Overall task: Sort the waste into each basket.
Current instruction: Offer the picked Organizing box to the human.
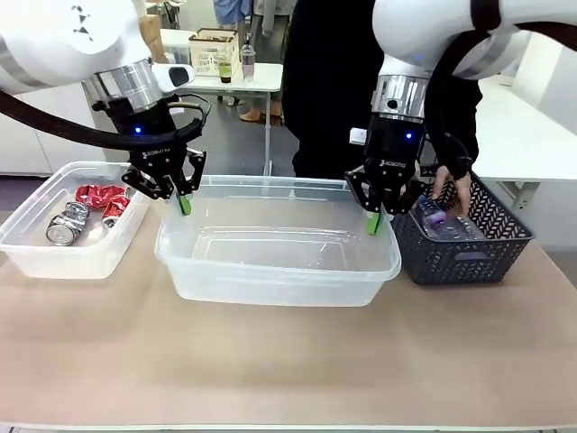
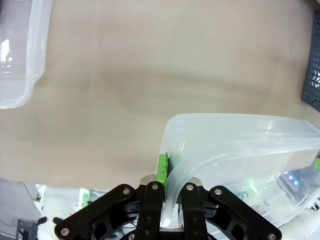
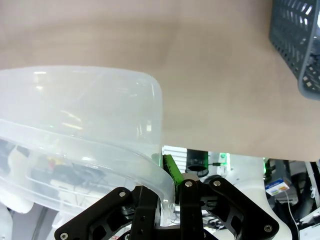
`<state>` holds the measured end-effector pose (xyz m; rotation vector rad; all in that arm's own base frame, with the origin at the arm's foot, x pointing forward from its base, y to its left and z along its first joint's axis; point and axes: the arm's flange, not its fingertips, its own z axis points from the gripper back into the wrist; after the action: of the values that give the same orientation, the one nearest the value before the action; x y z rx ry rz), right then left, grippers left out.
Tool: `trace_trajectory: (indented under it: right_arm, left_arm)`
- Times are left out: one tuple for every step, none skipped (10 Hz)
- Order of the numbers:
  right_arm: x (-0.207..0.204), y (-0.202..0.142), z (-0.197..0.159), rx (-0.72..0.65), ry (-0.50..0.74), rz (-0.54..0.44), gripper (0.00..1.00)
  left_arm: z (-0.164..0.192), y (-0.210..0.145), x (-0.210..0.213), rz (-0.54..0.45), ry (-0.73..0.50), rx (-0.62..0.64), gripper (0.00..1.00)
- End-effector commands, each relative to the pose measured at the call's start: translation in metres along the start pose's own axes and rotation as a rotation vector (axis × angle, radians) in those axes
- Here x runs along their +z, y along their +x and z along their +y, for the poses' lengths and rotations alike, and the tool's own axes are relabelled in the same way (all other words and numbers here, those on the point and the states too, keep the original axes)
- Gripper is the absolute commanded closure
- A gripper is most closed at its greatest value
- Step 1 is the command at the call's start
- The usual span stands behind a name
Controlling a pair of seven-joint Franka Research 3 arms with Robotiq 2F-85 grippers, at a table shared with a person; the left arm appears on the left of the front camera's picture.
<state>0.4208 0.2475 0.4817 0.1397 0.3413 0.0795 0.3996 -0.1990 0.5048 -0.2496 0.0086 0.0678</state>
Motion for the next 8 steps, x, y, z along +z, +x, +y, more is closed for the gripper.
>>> trace_trajectory:
  right_arm:
    - [0.0007,-0.0057,-0.0027,-0.001,-0.007,0.016,1.00]
    - [0.0007,-0.0057,-0.0027,-0.001,-0.007,0.016,1.00]
    - [0.0007,-0.0057,-0.0027,-0.001,-0.007,0.016,1.00]
    - [0.0007,-0.0057,-0.0027,-0.001,-0.007,0.016,1.00]
    - [0.0007,-0.0057,-0.0027,-0.001,-0.007,0.016,1.00]
    - [0.0007,-0.0057,-0.0027,-0.001,-0.007,0.016,1.00]
    - [0.0007,-0.0057,-0.0027,-0.001,-0.007,0.016,1.00]
    - [0.0007,-0.0057,-0.0027,-0.001,-0.007,0.016,1.00]
  left_arm:
    - [0.0032,0.0019,0.0028,-0.021,-0.008,0.039,1.00]
    - [0.0032,0.0019,0.0028,-0.021,-0.008,0.039,1.00]
    - [0.0032,0.0019,0.0028,-0.021,-0.008,0.039,1.00]
    - [0.0032,0.0019,0.0028,-0.021,-0.008,0.039,1.00]
    - [0.0032,0.0019,0.0028,-0.021,-0.008,0.039,1.00]
    - [0.0032,0.0019,0.0028,-0.021,-0.008,0.039,1.00]
    - [0.0032,0.0019,0.0028,-0.021,-0.008,0.039,1.00]
    - [0.0032,0.0019,0.0028,-0.021,-0.008,0.039,1.00]
